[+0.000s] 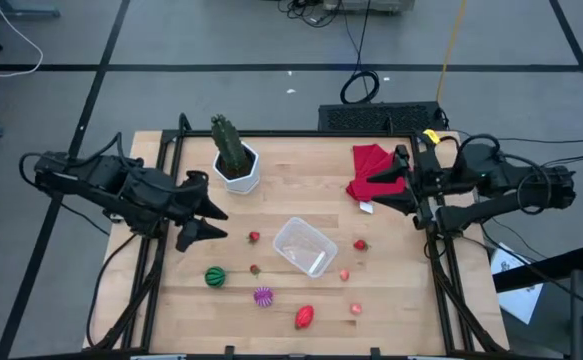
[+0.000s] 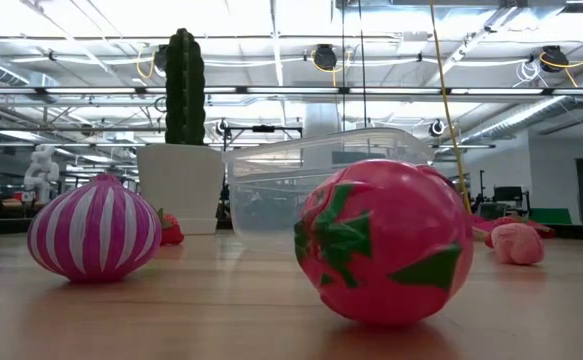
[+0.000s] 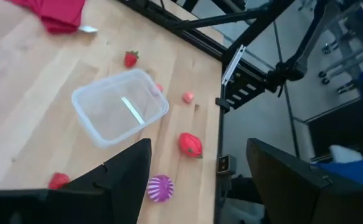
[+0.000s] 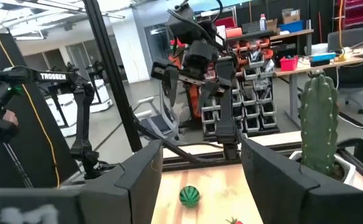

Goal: Pick and placing Produce into tupperware
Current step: Put the watermelon into the transparent bin

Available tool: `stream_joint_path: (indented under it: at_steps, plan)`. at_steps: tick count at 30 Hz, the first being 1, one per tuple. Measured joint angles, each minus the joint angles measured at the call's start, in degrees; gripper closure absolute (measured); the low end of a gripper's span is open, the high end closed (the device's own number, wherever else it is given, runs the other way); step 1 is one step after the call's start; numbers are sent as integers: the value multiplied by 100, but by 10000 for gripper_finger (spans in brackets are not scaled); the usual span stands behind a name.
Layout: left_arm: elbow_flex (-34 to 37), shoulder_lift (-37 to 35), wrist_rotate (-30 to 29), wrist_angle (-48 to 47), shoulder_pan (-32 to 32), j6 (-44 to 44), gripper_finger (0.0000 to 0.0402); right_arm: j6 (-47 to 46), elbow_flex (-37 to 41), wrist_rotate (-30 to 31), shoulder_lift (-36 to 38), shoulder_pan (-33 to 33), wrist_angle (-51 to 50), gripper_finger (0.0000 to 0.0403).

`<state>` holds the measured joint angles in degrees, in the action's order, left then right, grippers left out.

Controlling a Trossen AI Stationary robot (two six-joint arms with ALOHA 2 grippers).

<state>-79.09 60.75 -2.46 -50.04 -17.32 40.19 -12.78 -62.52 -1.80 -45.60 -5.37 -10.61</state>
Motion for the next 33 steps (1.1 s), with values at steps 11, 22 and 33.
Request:
stream_joint_path:
  at_steps: [11, 22, 33]
  plan:
    - [-11, 374, -8, -1512, -758, 2509, 135, 84, 0, 4, 244, 2, -57, 193]
    - [-9, 1503, 295, -2006, -1797, 3932, 135, 666, -2, 23, 296, 2, -77, 193]
    - [-4, 2334, 140, -2039, -2151, 3609, 135, 767, -2, 45, 296, 2, -38, 193]
